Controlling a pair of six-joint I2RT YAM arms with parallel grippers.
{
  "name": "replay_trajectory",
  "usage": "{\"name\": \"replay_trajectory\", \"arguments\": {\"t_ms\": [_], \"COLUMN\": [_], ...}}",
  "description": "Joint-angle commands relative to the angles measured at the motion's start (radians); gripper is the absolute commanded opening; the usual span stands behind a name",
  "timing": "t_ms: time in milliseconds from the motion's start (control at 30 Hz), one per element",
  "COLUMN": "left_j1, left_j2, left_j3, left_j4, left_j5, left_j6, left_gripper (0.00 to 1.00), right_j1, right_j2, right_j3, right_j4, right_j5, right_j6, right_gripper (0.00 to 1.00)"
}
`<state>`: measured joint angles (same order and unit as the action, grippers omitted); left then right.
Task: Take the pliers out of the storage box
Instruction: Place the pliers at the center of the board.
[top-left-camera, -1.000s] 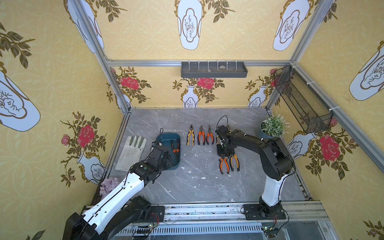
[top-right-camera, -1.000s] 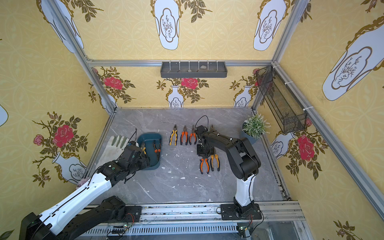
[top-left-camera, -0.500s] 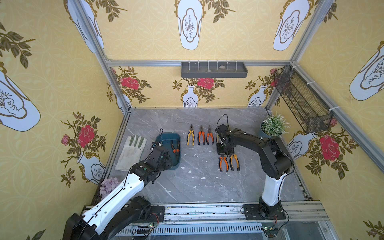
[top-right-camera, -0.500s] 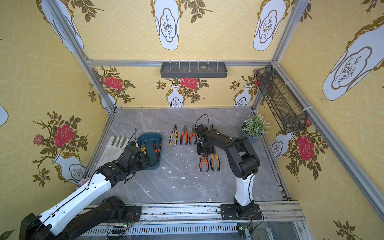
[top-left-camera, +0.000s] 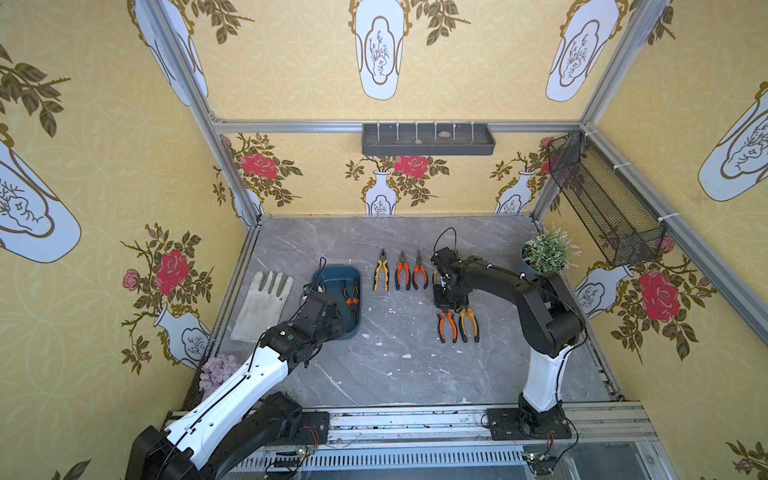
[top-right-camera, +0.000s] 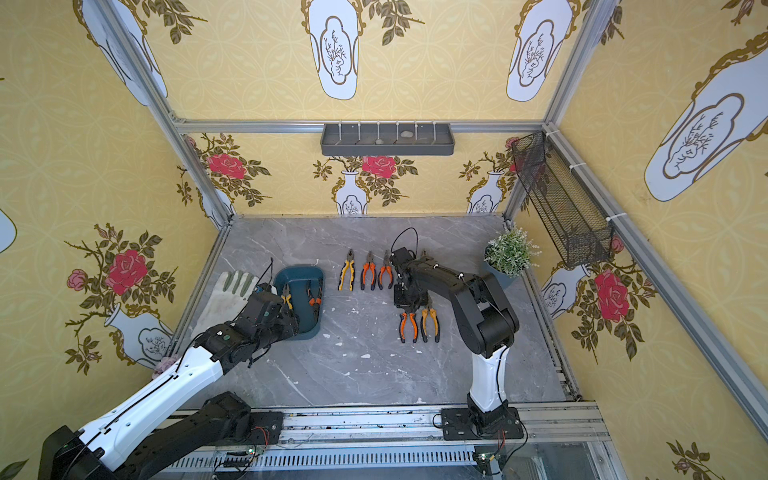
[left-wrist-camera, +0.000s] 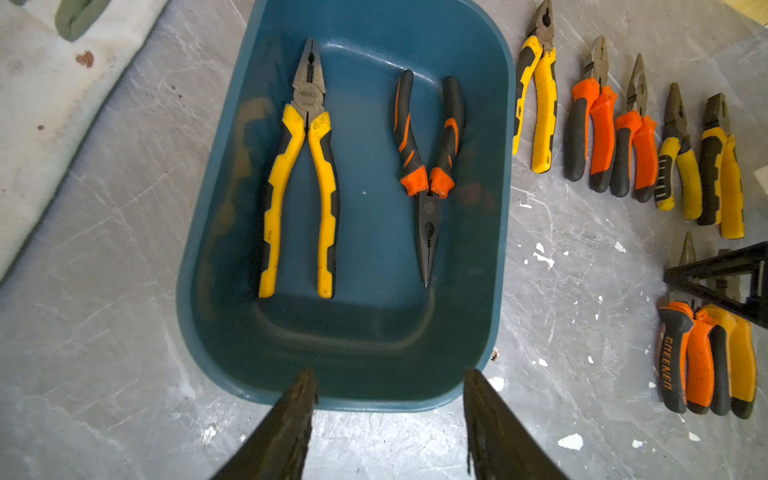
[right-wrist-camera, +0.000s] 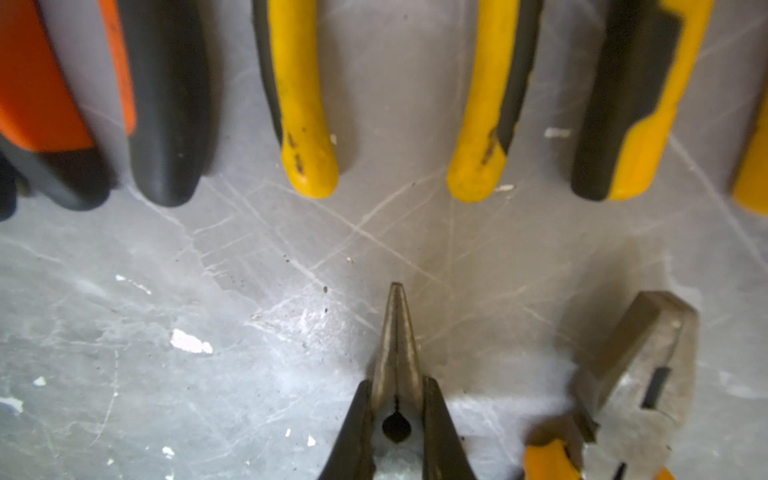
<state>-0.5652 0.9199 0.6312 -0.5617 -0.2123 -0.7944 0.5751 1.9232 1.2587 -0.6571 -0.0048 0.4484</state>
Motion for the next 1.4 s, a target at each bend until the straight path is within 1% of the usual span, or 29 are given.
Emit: {"name": "replay_trajectory", "arguments": {"t_ms": [0,100,233,300,400,567,833,1067,1133,1233,1367], "left_j1": [0.002,0.002,0.002,0.002,0.002,0.003,0.002,0.004,0.005,0.018,0.058], "left_j2": [0.001,0.003,0.002,0.0,0.0,0.0,-0.001,0.016,0.025,0.056,0.142], "left_j3": [-0.008,-0.011,-0.011,-0.011,-0.008,-0.01,-0.01,-0.011,-0.01,0.0,0.045], "left_j4": [0.0,0.001,0.001,0.003,0.003,0.001,0.0,0.004,0.011,0.023,0.019], "left_j5": [-0.002,-0.002,-0.001,0.004,0.005,0.004,0.004,0.004,0.004,0.001,0.008], "left_j6": [-0.002,-0.002,-0.002,-0.002,-0.002,-0.002,-0.002,0.0,0.002,0.018,0.044], "left_gripper": [0.59,0.59,0.59,0.59,0.58,0.58,0.59,0.59,0.59,0.6,0.61], "right_j1": [-0.003,-0.003,-0.003,-0.004,-0.003,-0.004,-0.001,0.026,0.058,0.152,0.283], "right_j2": [0.01,0.011,0.013,0.015,0.017,0.017,-0.006,-0.097,-0.146,-0.251,-0.411], "right_j3": [0.0,-0.001,0.0,-0.001,0.001,0.006,0.013,0.068,0.081,0.052,-0.124], "right_j4": [0.017,0.018,0.02,0.025,0.027,0.022,0.016,-0.057,-0.086,-0.092,0.049], "right_j5": [0.043,0.041,0.034,0.028,0.024,0.024,0.041,0.12,0.169,0.265,0.298], "right_j6": [0.005,0.004,0.003,0.004,0.003,-0.002,-0.006,-0.01,-0.008,0.003,0.046], "right_gripper": [0.09,0.12,0.21,0.24,0.25,0.31,0.35,0.35,0.35,0.35,0.35]}}
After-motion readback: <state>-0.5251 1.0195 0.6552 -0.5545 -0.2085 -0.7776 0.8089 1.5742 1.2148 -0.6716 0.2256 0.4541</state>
